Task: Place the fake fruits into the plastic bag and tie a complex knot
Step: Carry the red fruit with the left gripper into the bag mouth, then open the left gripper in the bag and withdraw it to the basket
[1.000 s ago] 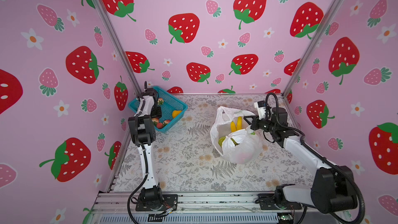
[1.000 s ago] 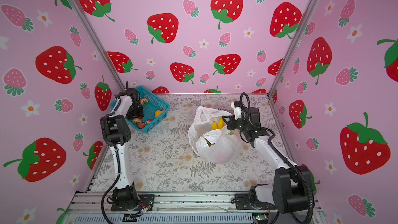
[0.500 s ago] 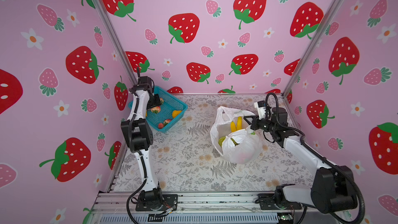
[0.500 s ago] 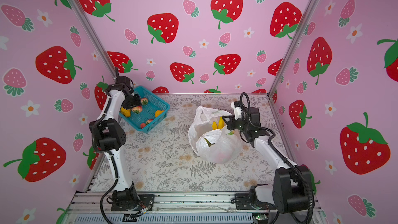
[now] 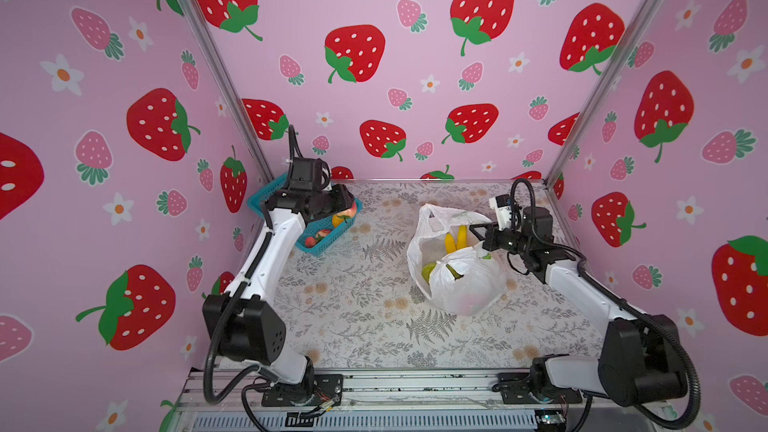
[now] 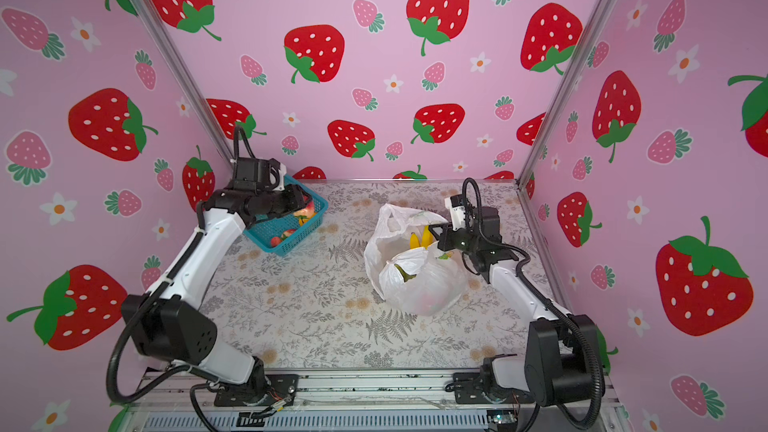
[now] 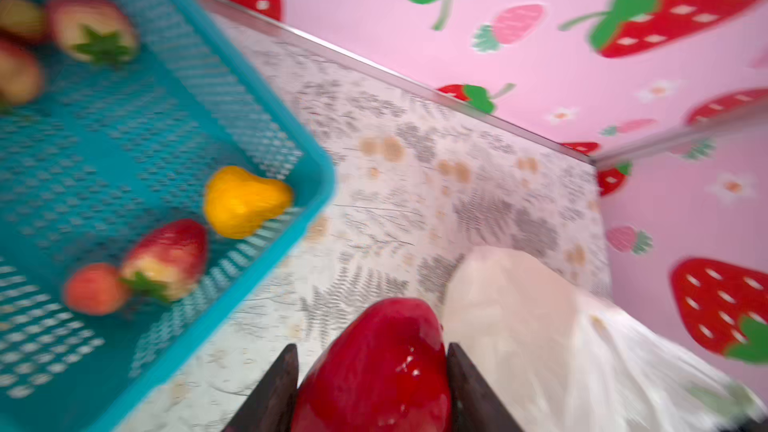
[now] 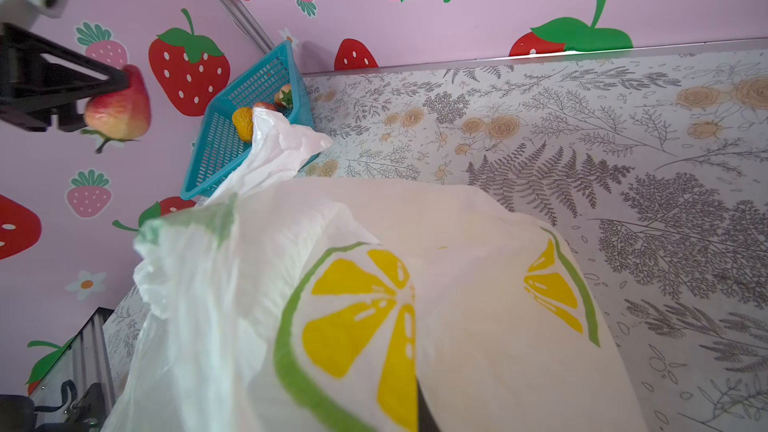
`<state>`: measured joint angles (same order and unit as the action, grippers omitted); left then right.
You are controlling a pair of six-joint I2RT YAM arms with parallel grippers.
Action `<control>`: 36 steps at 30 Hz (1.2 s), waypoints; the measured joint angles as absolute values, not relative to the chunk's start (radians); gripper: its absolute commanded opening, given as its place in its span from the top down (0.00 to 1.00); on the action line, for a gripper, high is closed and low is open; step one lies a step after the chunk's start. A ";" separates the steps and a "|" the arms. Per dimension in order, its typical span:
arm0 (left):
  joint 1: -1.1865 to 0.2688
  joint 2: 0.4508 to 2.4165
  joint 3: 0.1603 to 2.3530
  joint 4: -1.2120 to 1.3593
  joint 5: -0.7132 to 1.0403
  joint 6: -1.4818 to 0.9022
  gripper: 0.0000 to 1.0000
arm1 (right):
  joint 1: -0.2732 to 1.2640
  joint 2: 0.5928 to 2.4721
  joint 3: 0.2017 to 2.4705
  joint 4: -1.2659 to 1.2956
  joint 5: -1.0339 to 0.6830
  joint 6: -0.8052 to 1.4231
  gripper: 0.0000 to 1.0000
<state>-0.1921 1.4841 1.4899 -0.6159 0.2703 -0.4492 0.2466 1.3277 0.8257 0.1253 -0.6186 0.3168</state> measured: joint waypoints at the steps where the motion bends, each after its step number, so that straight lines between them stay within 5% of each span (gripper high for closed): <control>1: -0.246 1.434 1.446 -0.585 0.281 -0.467 0.70 | 0.247 1.330 0.826 0.125 -0.619 0.317 0.90; 7: -0.519 1.314 1.272 -0.412 0.307 -0.549 0.69 | 0.247 1.335 0.837 0.117 -0.619 0.319 0.90; 15: -0.755 1.491 1.240 -0.264 0.271 -0.528 0.69 | 0.247 1.335 0.859 0.120 -0.647 0.352 0.90; 25: -0.841 1.782 1.316 -0.187 0.197 -0.472 0.57 | 0.247 1.318 0.859 0.118 -0.649 0.371 0.90; 36: -0.839 1.748 1.314 -0.154 0.174 -0.428 0.30 | 0.247 1.317 0.859 0.107 -0.640 0.370 0.90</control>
